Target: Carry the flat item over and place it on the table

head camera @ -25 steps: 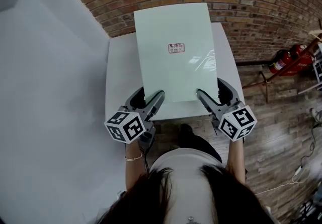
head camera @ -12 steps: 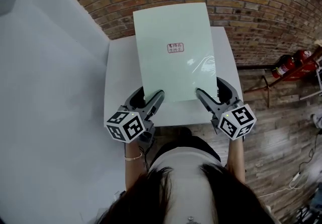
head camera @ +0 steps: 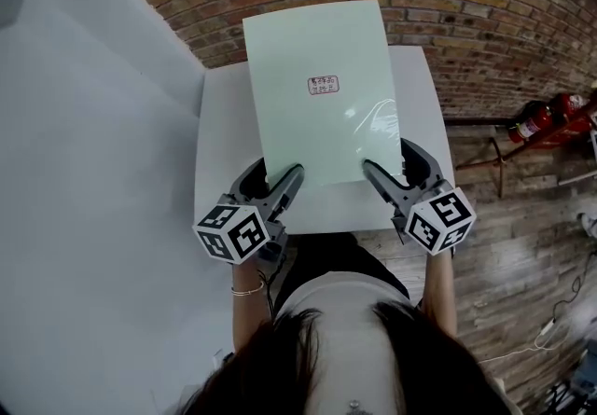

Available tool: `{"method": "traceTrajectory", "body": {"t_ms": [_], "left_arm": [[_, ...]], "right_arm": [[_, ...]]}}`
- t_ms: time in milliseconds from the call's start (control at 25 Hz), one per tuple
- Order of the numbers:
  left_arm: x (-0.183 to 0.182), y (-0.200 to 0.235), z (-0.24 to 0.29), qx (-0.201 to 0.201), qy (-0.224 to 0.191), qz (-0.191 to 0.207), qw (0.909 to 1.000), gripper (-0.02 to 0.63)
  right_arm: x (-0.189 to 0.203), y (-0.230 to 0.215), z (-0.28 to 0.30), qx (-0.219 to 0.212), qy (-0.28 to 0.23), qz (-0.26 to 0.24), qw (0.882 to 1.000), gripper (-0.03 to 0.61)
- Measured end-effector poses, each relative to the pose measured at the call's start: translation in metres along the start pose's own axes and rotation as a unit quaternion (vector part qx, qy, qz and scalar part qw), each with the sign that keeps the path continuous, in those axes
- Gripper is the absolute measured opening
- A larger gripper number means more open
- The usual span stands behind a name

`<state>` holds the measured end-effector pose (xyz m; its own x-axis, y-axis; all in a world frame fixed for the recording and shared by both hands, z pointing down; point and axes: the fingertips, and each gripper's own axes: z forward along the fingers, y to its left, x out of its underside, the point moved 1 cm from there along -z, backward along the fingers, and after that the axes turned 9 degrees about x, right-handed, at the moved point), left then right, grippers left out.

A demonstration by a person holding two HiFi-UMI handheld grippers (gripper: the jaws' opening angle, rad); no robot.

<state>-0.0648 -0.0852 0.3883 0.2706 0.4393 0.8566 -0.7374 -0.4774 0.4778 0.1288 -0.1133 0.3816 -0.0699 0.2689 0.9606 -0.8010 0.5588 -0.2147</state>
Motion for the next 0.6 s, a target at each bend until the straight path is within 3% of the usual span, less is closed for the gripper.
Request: {"method": "traceTrajectory", "body": {"t_ms": [600], "left_arm": [[-0.023,0.042,0.021,0.023,0.025,-0.005,0.9994,0.341]], "right_arm": [[-0.005,-0.002,0.043,0.029,0.010,0.007,0.999,0.347]]}}
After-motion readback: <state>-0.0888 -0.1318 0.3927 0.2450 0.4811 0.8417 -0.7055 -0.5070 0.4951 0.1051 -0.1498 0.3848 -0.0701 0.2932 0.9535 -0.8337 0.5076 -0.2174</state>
